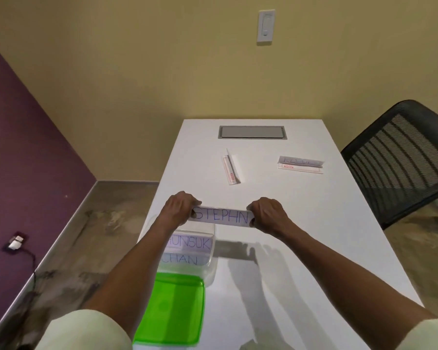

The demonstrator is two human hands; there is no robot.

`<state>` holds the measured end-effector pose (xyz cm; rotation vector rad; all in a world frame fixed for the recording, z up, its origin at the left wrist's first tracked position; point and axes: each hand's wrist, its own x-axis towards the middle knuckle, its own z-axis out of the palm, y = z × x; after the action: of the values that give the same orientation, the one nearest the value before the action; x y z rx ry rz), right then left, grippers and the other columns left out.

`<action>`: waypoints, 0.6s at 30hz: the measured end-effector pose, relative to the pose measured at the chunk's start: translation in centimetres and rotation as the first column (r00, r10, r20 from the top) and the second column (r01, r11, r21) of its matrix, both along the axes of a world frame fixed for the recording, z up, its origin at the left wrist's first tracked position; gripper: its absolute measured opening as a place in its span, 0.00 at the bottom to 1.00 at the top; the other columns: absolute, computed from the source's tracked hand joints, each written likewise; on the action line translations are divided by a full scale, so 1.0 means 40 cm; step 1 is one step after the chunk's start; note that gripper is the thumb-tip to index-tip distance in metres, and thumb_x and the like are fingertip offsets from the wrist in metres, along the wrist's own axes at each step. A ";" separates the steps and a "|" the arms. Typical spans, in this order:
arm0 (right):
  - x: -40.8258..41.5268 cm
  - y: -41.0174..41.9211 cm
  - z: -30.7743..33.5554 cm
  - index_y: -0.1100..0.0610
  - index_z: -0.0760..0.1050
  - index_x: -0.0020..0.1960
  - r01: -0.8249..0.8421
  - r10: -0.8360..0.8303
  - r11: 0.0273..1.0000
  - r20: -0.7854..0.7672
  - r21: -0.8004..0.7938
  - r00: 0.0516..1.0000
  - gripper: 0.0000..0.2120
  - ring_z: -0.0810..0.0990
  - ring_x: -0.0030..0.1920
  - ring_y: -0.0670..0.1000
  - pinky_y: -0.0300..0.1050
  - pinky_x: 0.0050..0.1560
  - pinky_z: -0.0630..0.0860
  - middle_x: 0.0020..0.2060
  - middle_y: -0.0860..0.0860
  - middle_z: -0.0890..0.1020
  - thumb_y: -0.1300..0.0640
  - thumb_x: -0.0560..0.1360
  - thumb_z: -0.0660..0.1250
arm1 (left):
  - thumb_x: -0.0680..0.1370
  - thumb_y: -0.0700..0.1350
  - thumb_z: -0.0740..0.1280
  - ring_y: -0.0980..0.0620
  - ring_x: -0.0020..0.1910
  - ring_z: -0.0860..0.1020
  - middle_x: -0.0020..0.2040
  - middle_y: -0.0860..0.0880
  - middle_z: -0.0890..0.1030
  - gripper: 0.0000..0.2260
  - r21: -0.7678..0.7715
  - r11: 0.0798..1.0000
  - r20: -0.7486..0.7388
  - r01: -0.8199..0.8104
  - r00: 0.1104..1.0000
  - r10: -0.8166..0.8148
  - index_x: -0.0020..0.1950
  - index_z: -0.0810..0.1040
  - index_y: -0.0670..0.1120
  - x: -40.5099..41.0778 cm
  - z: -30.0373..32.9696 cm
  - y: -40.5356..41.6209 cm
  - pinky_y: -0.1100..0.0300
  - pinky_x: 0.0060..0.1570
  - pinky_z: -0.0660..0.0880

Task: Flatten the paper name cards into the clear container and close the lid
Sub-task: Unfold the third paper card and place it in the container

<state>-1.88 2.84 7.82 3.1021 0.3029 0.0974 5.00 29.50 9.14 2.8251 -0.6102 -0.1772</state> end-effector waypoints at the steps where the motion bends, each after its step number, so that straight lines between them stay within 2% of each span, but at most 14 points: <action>1: 0.001 0.020 0.001 0.58 0.78 0.39 -0.013 0.013 1.000 0.001 0.000 1.000 0.08 0.78 0.36 0.62 0.44 0.32 0.61 0.32 0.58 0.80 0.58 0.62 0.72 | 0.79 0.37 0.63 0.45 0.55 0.78 0.48 0.44 0.85 0.15 -0.021 0.999 -0.029 -0.039 0.999 0.039 0.64 0.78 0.46 0.001 -0.001 0.019 0.52 0.53 0.74; 5: 0.011 0.092 0.003 0.59 0.79 0.42 -0.043 0.043 0.999 -0.022 -0.005 0.999 0.08 0.78 0.39 0.61 0.43 0.33 0.61 0.35 0.58 0.80 0.58 0.63 0.70 | 0.78 0.36 0.62 0.48 0.52 0.80 0.43 0.47 0.85 0.15 -0.065 0.989 -0.102 -0.136 0.986 0.129 0.61 0.80 0.47 -0.001 0.000 0.095 0.52 0.54 0.75; 9: 0.021 0.160 0.000 0.58 0.80 0.46 -0.077 0.077 0.997 -0.062 -0.005 0.995 0.12 0.79 0.42 0.60 0.43 0.34 0.64 0.38 0.57 0.82 0.56 0.64 0.70 | 0.76 0.36 0.63 0.52 0.47 0.82 0.44 0.48 0.85 0.15 -0.051 0.982 -0.132 -0.180 0.976 0.172 0.59 0.81 0.48 -0.001 -0.007 0.170 0.52 0.52 0.78; 14: 0.022 0.230 -0.001 0.59 0.78 0.41 -0.128 0.129 0.992 -0.113 0.020 0.985 0.09 0.78 0.37 0.59 0.42 0.32 0.62 0.35 0.57 0.80 0.55 0.64 0.71 | 0.77 0.33 0.62 0.56 0.39 0.84 0.46 0.45 0.86 0.15 -0.047 0.973 -0.175 -0.227 0.961 0.215 0.59 0.81 0.44 0.002 -0.007 0.228 0.54 0.50 0.79; 16: 0.022 0.251 -0.008 0.59 0.78 0.41 -0.141 0.142 0.990 -0.131 0.016 0.981 0.09 0.78 0.37 0.59 0.43 0.33 0.62 0.35 0.57 0.79 0.55 0.65 0.71 | 0.76 0.32 0.64 0.57 0.40 0.83 0.44 0.46 0.86 0.15 -0.008 0.974 -0.178 -0.225 0.959 0.220 0.59 0.81 0.45 0.001 -0.014 0.246 0.60 0.48 0.78; 18: 0.020 0.269 -0.014 0.60 0.77 0.40 -0.160 0.161 0.987 -0.141 0.017 0.977 0.09 0.78 0.37 0.60 0.43 0.33 0.62 0.35 0.57 0.79 0.55 0.65 0.70 | 0.74 0.33 0.68 0.54 0.46 0.83 0.48 0.48 0.85 0.17 0.060 0.978 -0.159 -0.200 0.965 0.207 0.61 0.80 0.46 -0.006 -0.016 0.259 0.63 0.46 0.74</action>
<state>-1.07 13.61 7.27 3.0911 0.5576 -0.1215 4.74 39.86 8.48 2.8538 -0.2815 -0.3852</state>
